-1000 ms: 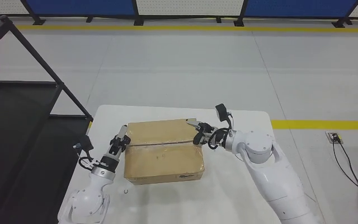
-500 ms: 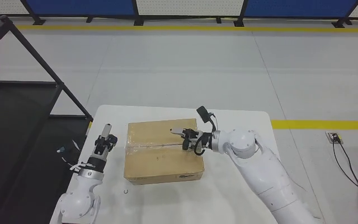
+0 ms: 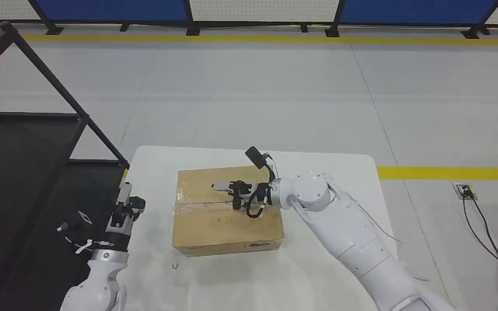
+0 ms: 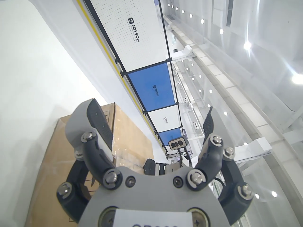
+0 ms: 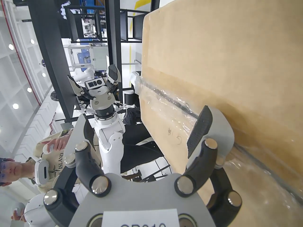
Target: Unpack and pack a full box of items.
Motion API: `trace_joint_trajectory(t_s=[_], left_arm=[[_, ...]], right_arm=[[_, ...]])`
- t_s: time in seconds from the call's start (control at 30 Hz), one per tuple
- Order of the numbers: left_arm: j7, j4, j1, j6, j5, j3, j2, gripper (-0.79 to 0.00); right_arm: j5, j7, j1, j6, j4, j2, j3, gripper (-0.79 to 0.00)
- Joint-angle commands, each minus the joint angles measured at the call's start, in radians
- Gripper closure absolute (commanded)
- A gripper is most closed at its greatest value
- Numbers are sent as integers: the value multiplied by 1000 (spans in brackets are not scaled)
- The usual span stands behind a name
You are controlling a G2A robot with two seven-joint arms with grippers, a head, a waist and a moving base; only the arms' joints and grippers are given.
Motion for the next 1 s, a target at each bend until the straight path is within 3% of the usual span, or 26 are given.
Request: trace_joint_trajectory(t_s=[0.0, 0.57, 0.97], left_arm=[[7, 1, 15, -5, -7, -10, 0, -785], [17, 25, 75, -35, -12, -37, 0, -785], [-24, 28, 65, -34, 4, -29, 2, -785]], right_arm=[[23, 2, 25, -14, 39, -21, -27, -785], [197, 6, 138, -175, 311, -189, -151, -785], [214, 66, 183, -239, 454, -240, -153, -785]])
